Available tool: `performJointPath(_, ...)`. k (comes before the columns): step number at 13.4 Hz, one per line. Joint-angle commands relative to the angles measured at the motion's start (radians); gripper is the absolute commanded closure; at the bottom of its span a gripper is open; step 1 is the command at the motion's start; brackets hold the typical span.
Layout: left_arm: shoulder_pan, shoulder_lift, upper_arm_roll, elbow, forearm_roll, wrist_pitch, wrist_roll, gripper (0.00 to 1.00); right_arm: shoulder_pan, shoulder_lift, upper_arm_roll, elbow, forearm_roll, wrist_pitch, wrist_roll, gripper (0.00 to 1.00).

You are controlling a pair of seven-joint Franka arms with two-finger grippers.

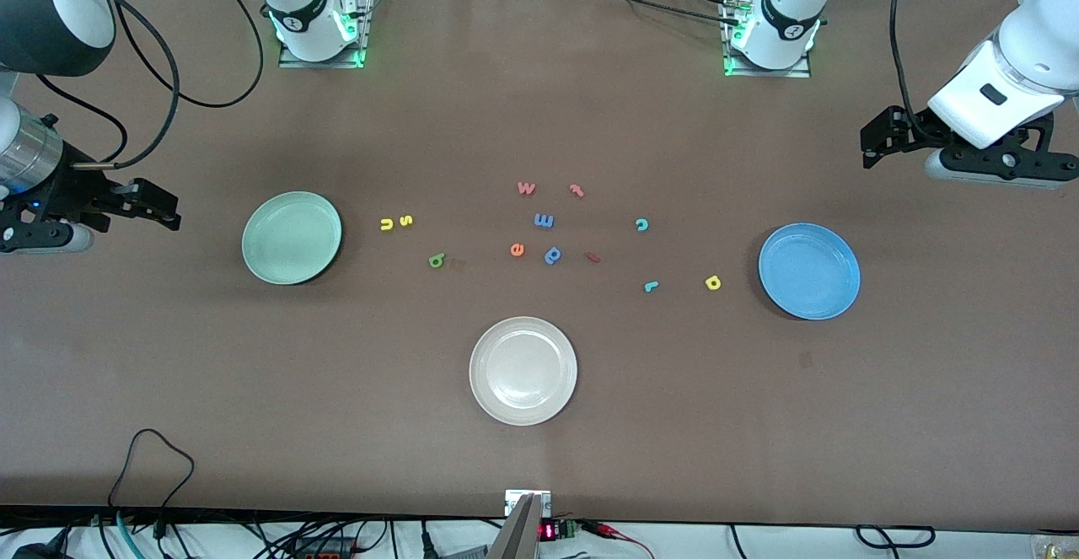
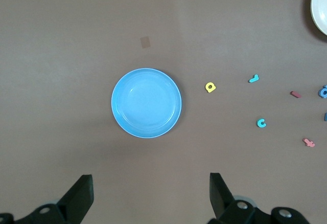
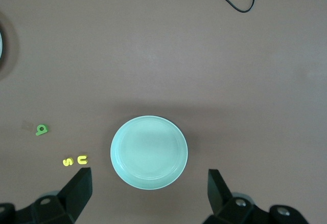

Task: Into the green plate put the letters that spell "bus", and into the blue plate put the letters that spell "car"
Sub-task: 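Move the right gripper toward the yellow letters while the left gripper reaches cyan letters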

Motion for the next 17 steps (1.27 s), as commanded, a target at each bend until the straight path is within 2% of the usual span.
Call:
performJointPath(1, 0.005, 0.001, -0.007, 0.01, 0.015, -0.005, -0.002, 0.0, -0.004, -0.007, 0.002, 0.014, 0.002, -0.019, -0.014, 0.0)
performJointPath(5, -0.003, 0.007, -0.007, 0.013, 0.015, -0.022, 0.004, 0.0, 0.004, -0.003, 0.006, 0.013, 0.003, -0.019, -0.011, 0.0)
performJointPath(8, -0.013, 0.068, -0.021, 0.026, -0.029, -0.198, 0.004, 0.0, 0.01, 0.014, 0.013, 0.01, 0.003, -0.021, -0.001, 0.0)
performJointPath(10, -0.029, 0.134, -0.048, 0.01, -0.031, -0.305, -0.01, 0.0, 0.062, 0.054, 0.015, 0.002, -0.004, -0.045, -0.005, 0.0)
performJointPath(11, -0.032, 0.187, -0.064, 0.01, -0.029, -0.289, -0.011, 0.0, 0.082, 0.074, 0.015, 0.002, -0.006, -0.089, -0.007, 0.0)
performJointPath(13, -0.035, 0.284, -0.082, 0.006, -0.032, -0.129, -0.019, 0.0, 0.102, 0.117, 0.015, -0.006, 0.002, -0.143, 0.009, 0.0)
performJointPath(15, -0.072, 0.35, -0.1, 0.001, -0.034, 0.022, -0.06, 0.0, 0.105, 0.121, 0.016, -0.044, 0.008, -0.111, 0.009, 0.0)
performJointPath(17, -0.147, 0.412, -0.104, 0.004, -0.02, 0.165, -0.039, 0.0, 0.105, 0.121, 0.016, -0.129, 0.02, -0.006, 0.009, 0.0)
